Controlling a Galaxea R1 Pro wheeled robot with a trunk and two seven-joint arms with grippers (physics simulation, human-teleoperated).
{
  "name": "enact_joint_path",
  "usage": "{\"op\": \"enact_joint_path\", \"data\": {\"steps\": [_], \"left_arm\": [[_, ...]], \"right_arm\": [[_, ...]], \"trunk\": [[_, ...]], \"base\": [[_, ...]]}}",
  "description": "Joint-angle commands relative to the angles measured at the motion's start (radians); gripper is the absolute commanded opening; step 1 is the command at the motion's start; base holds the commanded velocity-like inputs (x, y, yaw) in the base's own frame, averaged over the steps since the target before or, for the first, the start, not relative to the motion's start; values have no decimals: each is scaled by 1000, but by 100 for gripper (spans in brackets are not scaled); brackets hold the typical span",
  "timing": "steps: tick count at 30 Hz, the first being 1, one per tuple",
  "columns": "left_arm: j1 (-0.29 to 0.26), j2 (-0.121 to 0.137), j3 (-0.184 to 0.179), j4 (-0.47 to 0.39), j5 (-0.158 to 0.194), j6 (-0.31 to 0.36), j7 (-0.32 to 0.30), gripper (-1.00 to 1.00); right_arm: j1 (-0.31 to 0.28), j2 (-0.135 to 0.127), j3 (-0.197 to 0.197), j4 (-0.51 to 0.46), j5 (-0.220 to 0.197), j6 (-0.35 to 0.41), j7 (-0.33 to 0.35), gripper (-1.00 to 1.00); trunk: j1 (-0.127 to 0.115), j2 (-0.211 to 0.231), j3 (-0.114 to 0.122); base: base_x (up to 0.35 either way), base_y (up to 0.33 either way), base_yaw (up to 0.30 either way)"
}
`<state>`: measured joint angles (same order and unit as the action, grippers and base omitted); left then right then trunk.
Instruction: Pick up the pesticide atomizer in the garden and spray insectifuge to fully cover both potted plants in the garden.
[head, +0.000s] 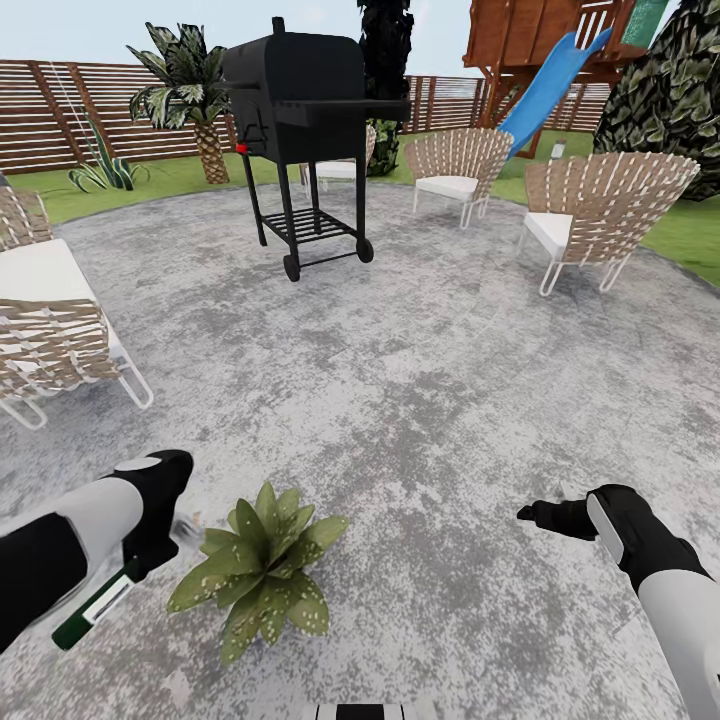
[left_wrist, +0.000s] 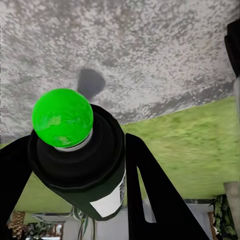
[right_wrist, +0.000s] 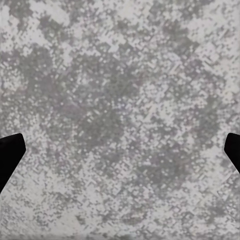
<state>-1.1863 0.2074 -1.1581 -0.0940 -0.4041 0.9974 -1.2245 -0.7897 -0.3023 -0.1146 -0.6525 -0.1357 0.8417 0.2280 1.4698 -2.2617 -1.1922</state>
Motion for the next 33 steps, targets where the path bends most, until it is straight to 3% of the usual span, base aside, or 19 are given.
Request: {"op": "enact_joint_path", "data": {"steps": [1,10,25,33], "left_arm": [[-3,0,2,-4,-12,7,-9,-100],[-73,-8,-1,-6,-16,8,-10,-100],[-47,-6,-3,-6,-15,7,-3,-100],[-44,-6,-5,-7,-15,7,0,-100]], "right_arm": [[0,0,-2,-1,-4,5,1,100],[0,0,-3,-1,-4,5,1,100],[0,0,-3,-1,-4,5,0,100],[0,0,-2,-1,-4,5,-1,100]], "trunk": [[0,0,-1],[0,0,-1],[0,0,-1],[0,0,-1]], "base": [[0,0,0],[0,0,0],[-145,235,-132],[-2,312,-147]]}}
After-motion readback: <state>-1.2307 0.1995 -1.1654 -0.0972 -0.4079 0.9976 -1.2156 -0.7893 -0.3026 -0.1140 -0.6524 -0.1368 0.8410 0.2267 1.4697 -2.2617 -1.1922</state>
